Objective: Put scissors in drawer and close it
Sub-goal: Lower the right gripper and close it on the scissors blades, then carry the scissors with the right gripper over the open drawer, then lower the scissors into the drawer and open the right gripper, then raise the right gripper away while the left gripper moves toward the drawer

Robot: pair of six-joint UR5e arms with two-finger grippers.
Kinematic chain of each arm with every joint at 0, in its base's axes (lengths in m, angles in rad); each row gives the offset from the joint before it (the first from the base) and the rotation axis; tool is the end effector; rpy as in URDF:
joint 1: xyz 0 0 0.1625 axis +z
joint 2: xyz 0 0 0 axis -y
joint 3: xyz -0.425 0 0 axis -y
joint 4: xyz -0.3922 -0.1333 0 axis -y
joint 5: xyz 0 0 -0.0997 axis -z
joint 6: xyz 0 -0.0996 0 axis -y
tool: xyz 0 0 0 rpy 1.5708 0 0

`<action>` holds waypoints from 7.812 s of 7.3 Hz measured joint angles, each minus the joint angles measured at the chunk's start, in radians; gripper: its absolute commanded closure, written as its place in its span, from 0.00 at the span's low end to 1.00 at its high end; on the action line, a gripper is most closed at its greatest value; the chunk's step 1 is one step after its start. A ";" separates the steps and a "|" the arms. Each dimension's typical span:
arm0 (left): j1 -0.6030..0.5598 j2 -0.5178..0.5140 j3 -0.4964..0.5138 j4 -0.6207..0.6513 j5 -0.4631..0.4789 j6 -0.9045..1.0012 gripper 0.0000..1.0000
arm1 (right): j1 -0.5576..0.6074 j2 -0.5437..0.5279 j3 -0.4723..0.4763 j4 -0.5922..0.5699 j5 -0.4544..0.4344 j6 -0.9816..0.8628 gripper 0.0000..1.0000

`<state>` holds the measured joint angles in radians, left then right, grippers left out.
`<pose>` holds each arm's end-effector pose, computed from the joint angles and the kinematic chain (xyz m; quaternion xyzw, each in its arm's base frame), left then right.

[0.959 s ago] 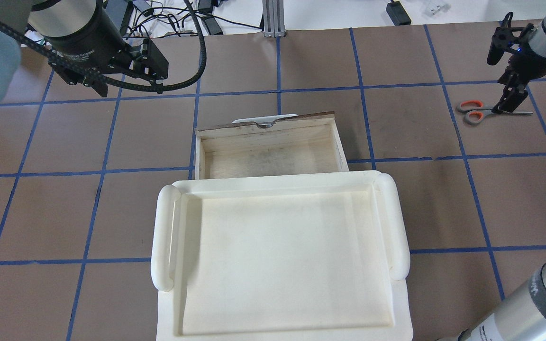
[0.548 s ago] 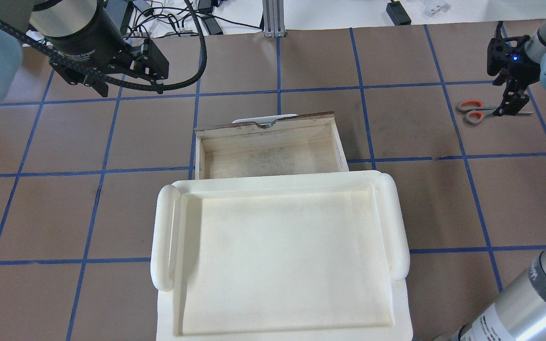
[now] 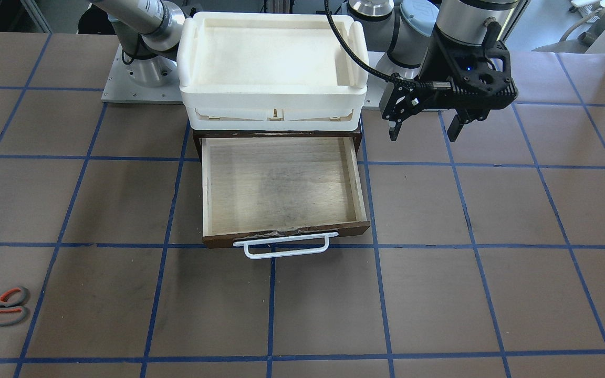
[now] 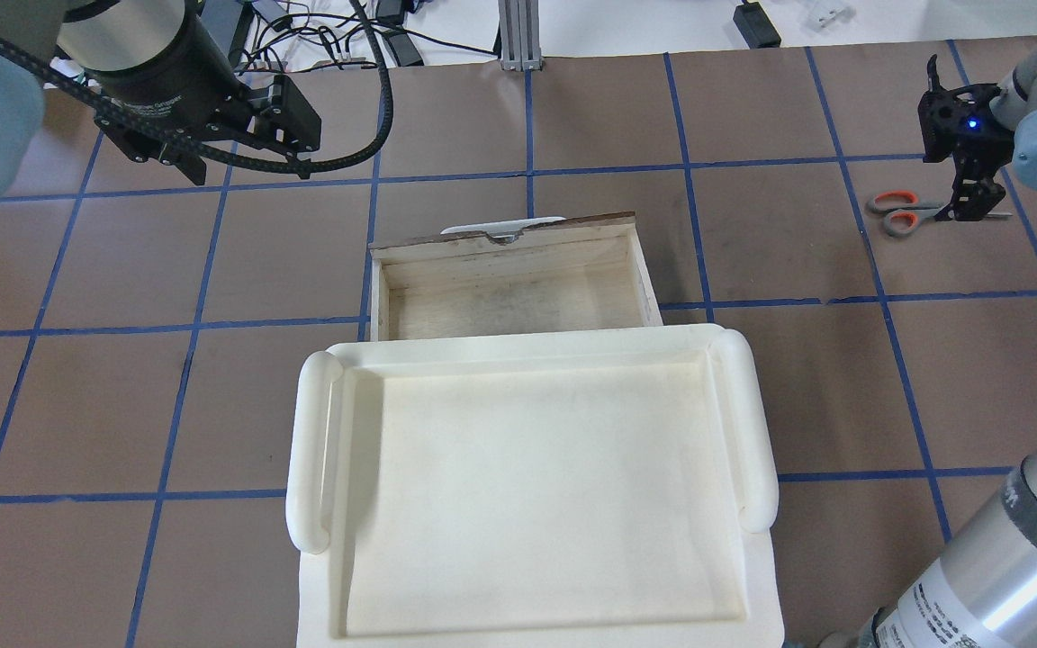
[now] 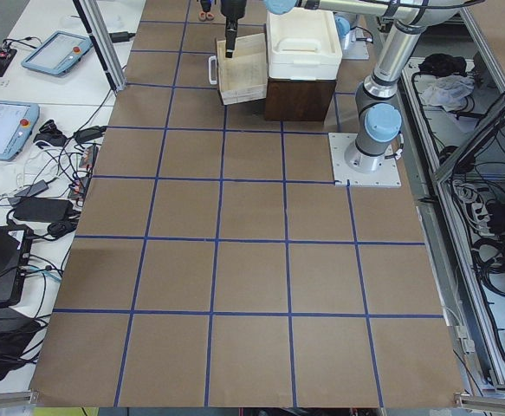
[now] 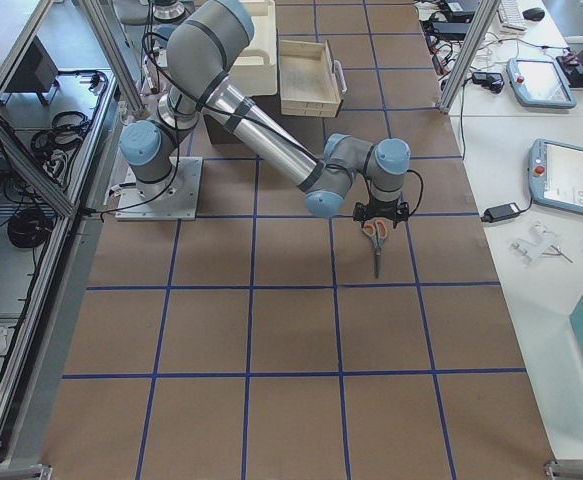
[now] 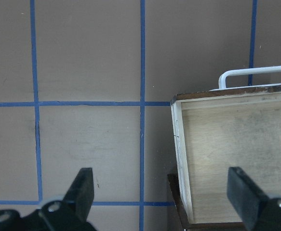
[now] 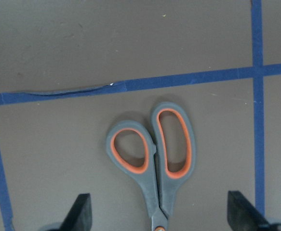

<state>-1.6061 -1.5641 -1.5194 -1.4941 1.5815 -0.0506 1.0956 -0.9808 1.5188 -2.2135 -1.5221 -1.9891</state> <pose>-0.1498 -0.4959 0.5250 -0.0080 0.9977 -0.0675 0.0024 -0.1895 -0.6704 0.2262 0.6865 -0.7248 0.0403 0.0413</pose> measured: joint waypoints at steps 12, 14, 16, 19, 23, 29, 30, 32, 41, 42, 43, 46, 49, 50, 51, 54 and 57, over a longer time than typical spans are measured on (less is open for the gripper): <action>0.000 0.006 -0.002 0.000 0.002 0.000 0.00 | -0.024 0.091 -0.012 -0.031 -0.046 -0.017 0.99; 0.000 0.006 -0.002 0.000 0.001 0.000 0.00 | -0.023 0.097 -0.025 -0.030 -0.068 -0.019 1.00; 0.000 0.006 -0.002 0.000 0.001 0.000 0.00 | -0.023 0.097 -0.027 -0.025 -0.079 -0.021 1.00; 0.000 0.005 -0.002 0.000 0.002 -0.001 0.00 | -0.015 0.042 -0.028 0.003 -0.069 -0.016 1.00; 0.000 0.003 -0.002 0.000 -0.001 -0.006 0.00 | 0.087 -0.149 -0.027 0.186 -0.026 0.048 1.00; 0.000 0.007 -0.002 0.000 0.001 -0.006 0.00 | 0.490 -0.347 -0.018 0.412 -0.025 0.564 1.00; 0.000 0.008 -0.003 0.000 0.001 -0.006 0.00 | 0.566 -0.353 -0.017 0.420 -0.030 0.673 1.00; 0.000 0.010 -0.005 -0.001 0.001 -0.006 0.00 | 0.704 -0.351 -0.011 0.422 -0.036 0.888 1.00; -0.001 0.013 -0.005 -0.003 0.003 -0.006 0.00 | 0.947 -0.224 0.029 0.336 -0.095 0.970 1.00; -0.001 0.012 -0.005 -0.003 0.003 -0.006 0.00 | 0.953 -0.219 0.046 0.320 -0.095 0.971 0.95; -0.001 0.011 -0.005 -0.003 0.002 -0.006 0.00 | 0.955 -0.217 0.057 0.308 -0.095 0.974 0.68; -0.002 0.012 -0.005 -0.003 0.003 -0.006 0.00 | 0.955 -0.219 0.063 0.265 -0.088 0.988 0.05; -0.002 0.012 -0.005 -0.003 0.003 -0.006 0.00 | 0.925 -0.246 0.057 0.230 -0.089 0.996 0.01; -0.001 0.012 -0.005 -0.003 0.003 -0.007 0.00 | 0.894 -0.274 0.056 0.231 -0.088 1.012 0.01; -0.001 0.013 -0.005 -0.003 0.004 -0.007 0.00 | 0.847 -0.309 0.055 0.236 -0.082 1.060 0.00; -0.001 0.011 -0.005 -0.001 0.004 -0.009 0.00 | 0.711 -0.394 0.057 0.259 -0.074 1.364 0.00; -0.001 -0.027 -0.006 -0.004 -0.004 -0.002 0.00 | 0.557 -0.458 0.060 0.411 -0.070 1.621 0.00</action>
<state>-1.6074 -1.5913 -1.5250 -1.4984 1.5771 -0.0521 1.6527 -1.4388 1.5784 -1.8023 -1.5918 -0.3678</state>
